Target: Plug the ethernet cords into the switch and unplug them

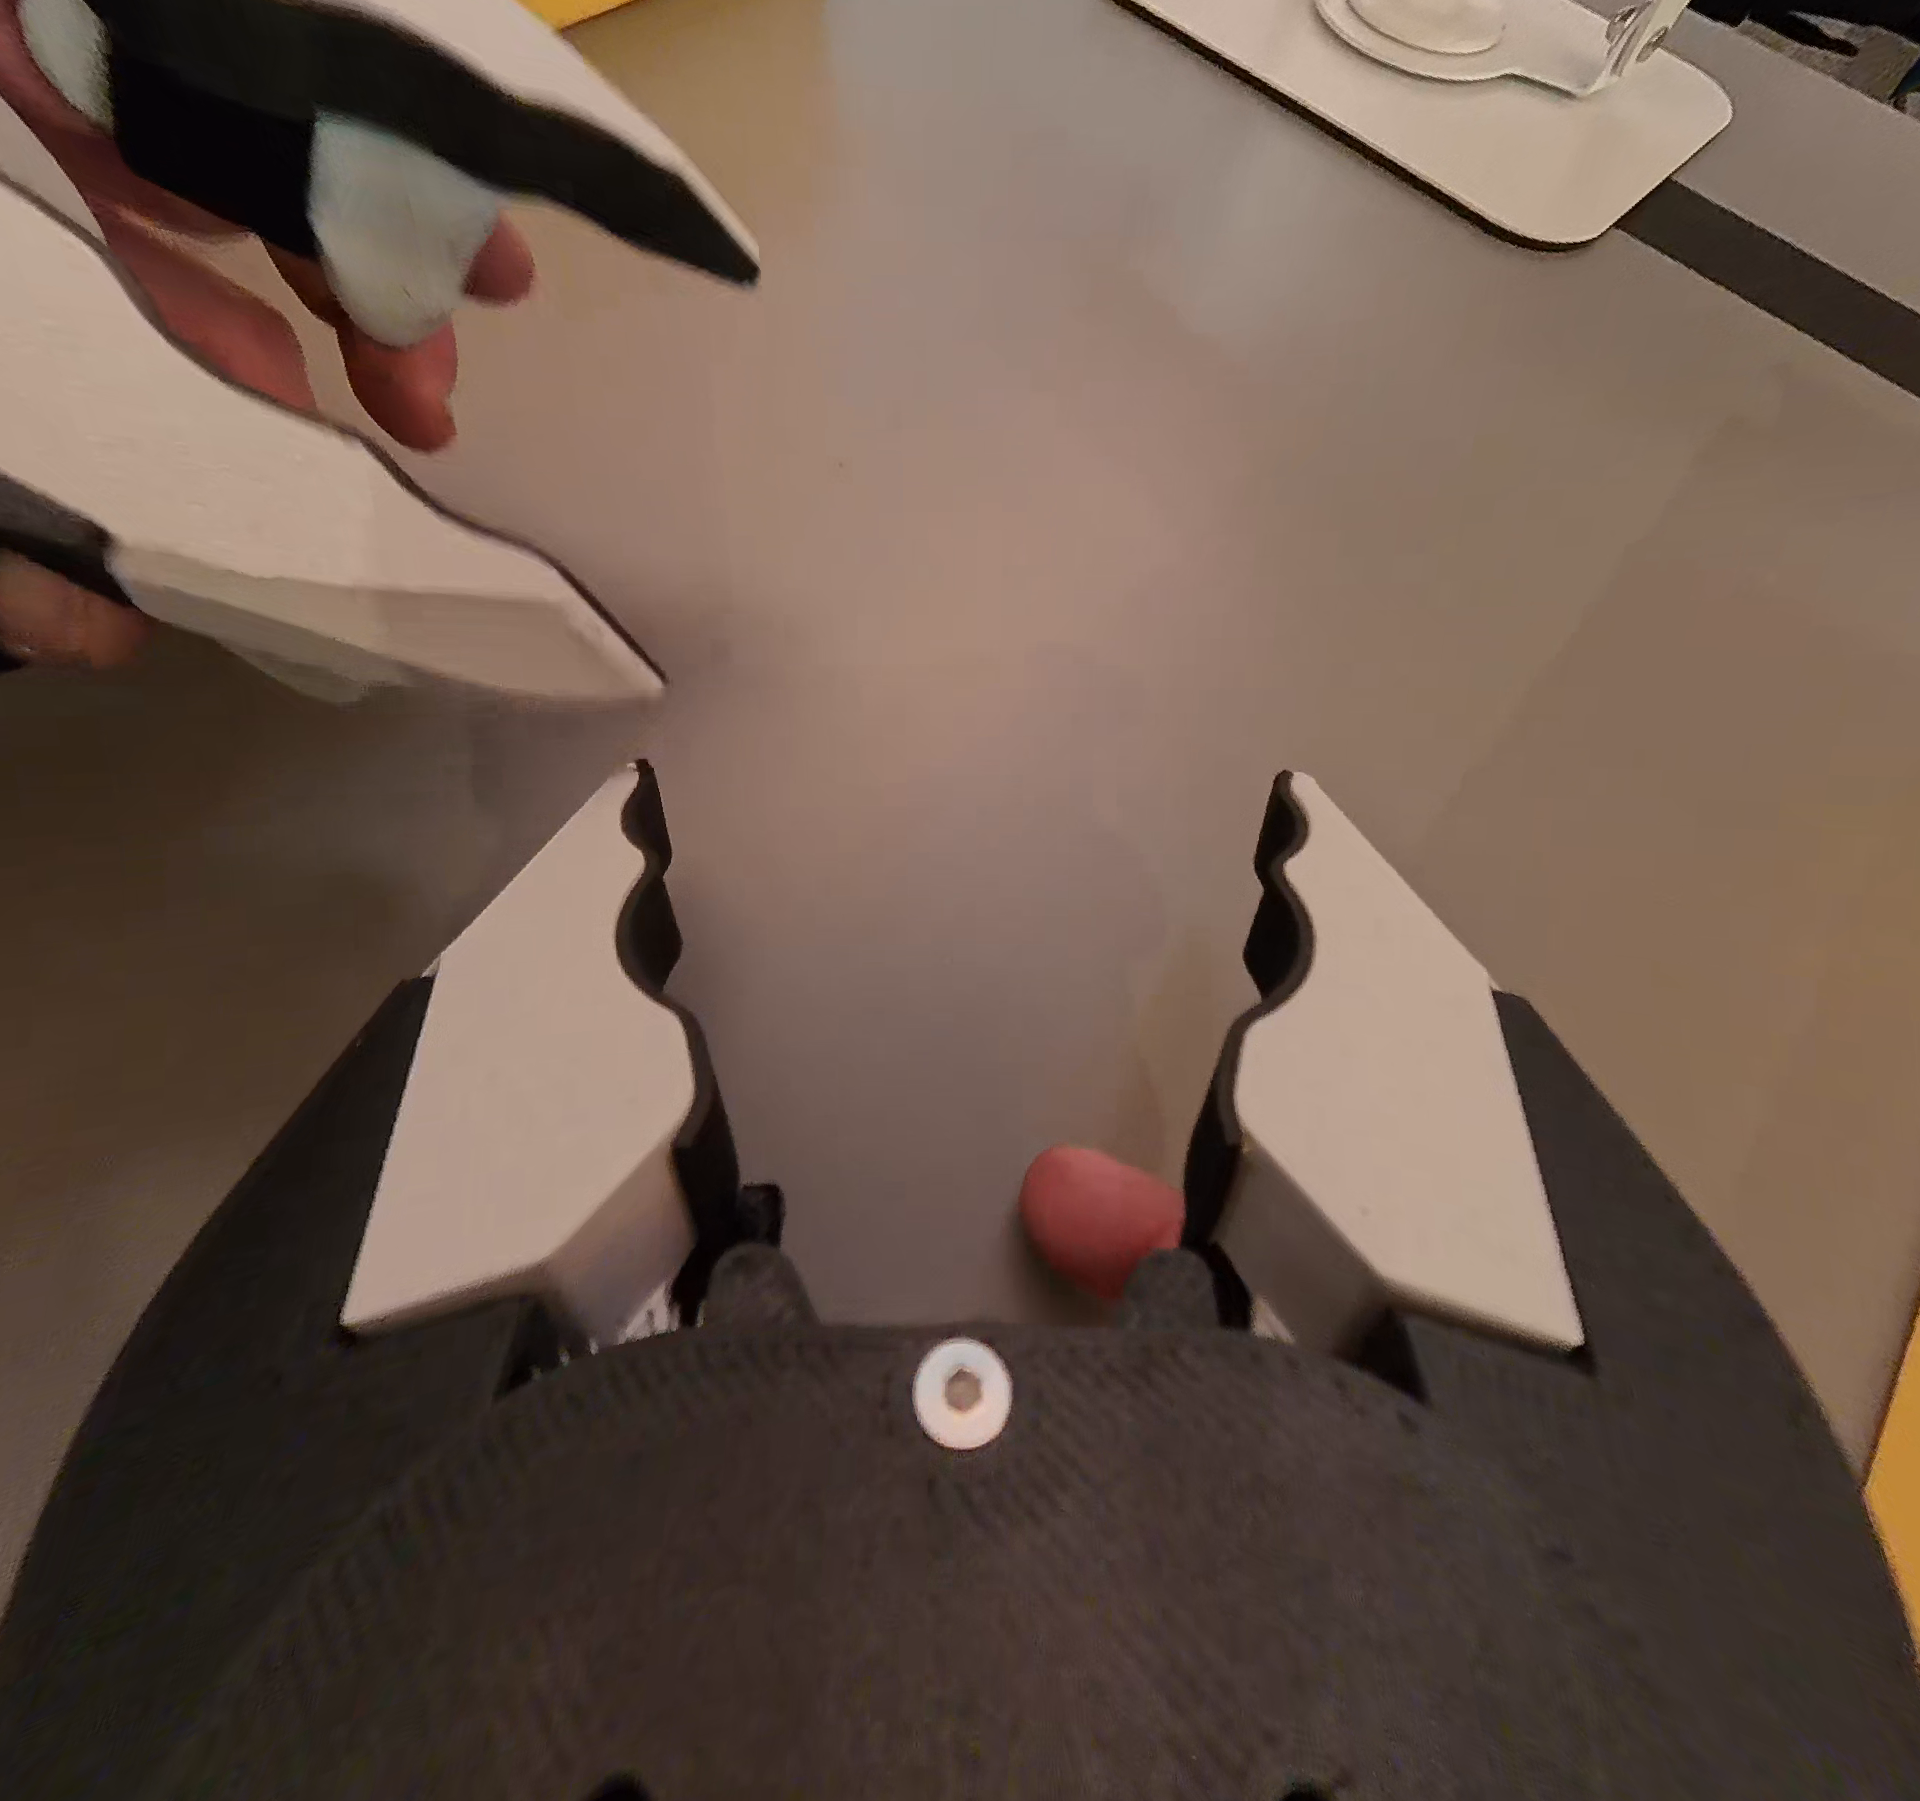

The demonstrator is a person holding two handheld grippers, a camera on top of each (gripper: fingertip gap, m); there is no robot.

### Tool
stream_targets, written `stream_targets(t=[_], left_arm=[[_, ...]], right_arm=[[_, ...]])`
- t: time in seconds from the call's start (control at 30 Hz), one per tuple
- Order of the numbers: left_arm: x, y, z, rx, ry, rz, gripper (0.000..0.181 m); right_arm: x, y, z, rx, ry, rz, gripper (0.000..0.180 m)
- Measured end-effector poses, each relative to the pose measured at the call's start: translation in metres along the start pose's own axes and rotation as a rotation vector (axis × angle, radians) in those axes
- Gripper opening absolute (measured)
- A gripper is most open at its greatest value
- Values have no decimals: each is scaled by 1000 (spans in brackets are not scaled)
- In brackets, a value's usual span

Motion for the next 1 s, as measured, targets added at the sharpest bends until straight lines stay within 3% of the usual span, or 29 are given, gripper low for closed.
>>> stream_targets(t=[0.1,0.23,0.37,0.47,0.63,0.8,1.0], left_arm=[[27,-16,24,-47,36,58,83],[96,-78,62,-215,101,333,72],[150,-160,73,-278,-4,513,53],[166,-219,67,-315,-137,594,46],[130,-271,41,-289,-389,356,59],[82,-312,2,-285,-696,180,60],[44,-331,-36,-239,-893,10,71]], right_arm=[[2,1,-2,-2,1,6,111],[3,3,-3,-19,4,23,111],[0,3,-3,-8,-10,34,110],[-2,2,-3,5,-24,39,108],[-7,2,-3,27,-47,40,106],[-8,1,-3,42,-56,61,106],[-8,3,-3,21,-52,89,104]])
Point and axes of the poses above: each gripper's, where its closed fingertips meet, x back along the fingers, z out of its top, y = z × x across the jaws, the point moved 7 cm from there along x, back along the fingers, and after that the axes turned 2 degrees about z, right-handed, at the moved point
